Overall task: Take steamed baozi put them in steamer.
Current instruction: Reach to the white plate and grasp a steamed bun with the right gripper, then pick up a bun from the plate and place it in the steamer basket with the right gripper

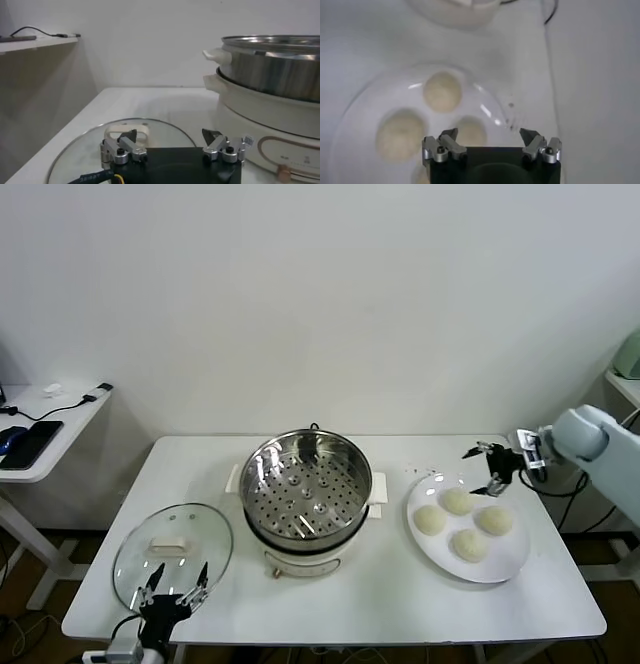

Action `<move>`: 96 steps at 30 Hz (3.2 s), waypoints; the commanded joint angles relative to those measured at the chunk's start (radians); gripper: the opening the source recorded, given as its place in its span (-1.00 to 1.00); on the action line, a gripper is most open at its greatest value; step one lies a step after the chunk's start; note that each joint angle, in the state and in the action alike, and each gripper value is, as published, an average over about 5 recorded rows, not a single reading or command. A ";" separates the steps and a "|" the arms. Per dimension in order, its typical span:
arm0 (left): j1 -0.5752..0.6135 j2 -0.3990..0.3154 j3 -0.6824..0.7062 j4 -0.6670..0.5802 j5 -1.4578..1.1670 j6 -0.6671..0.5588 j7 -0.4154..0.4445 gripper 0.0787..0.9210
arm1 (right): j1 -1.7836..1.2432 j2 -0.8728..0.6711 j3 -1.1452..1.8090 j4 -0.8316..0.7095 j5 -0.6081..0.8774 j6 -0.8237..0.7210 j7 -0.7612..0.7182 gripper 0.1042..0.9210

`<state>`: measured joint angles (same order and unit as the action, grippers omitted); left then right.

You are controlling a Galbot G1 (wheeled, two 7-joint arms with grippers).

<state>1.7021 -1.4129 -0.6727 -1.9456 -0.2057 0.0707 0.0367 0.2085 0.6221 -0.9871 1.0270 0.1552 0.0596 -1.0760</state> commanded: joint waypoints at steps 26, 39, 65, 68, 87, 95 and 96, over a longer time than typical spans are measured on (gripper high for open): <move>0.005 -0.020 -0.001 0.010 0.021 0.002 0.003 0.77 | -0.099 0.385 0.000 -0.449 -0.100 -0.126 -0.010 0.76; 0.013 -0.024 0.001 -0.002 0.023 0.007 0.002 0.77 | -0.096 0.373 0.014 -0.438 -0.115 -0.137 -0.027 0.47; 0.014 -0.018 0.012 -0.017 0.039 0.011 -0.001 0.77 | 0.661 0.505 -0.454 0.266 0.334 0.133 -0.063 0.26; 0.009 -0.017 0.015 -0.011 0.039 0.011 -0.001 0.77 | 0.635 0.577 -0.468 0.317 0.279 0.200 -0.048 0.26; 0.006 -0.022 0.029 -0.011 0.044 0.012 -0.006 0.77 | 0.241 0.946 -0.189 -0.330 -0.437 0.790 -0.050 0.26; 0.017 -0.023 0.033 -0.019 0.045 0.006 -0.011 0.77 | 0.188 0.956 -0.173 -0.374 -0.442 0.777 -0.059 0.26; 0.018 -0.024 0.034 -0.021 0.045 0.006 -0.011 0.77 | 0.184 0.954 -0.172 -0.376 -0.442 0.774 -0.059 0.26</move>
<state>1.7186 -1.4361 -0.6388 -1.9677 -0.1612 0.0777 0.0255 0.4704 1.5011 -1.2129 0.7711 -0.1709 0.7437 -1.1320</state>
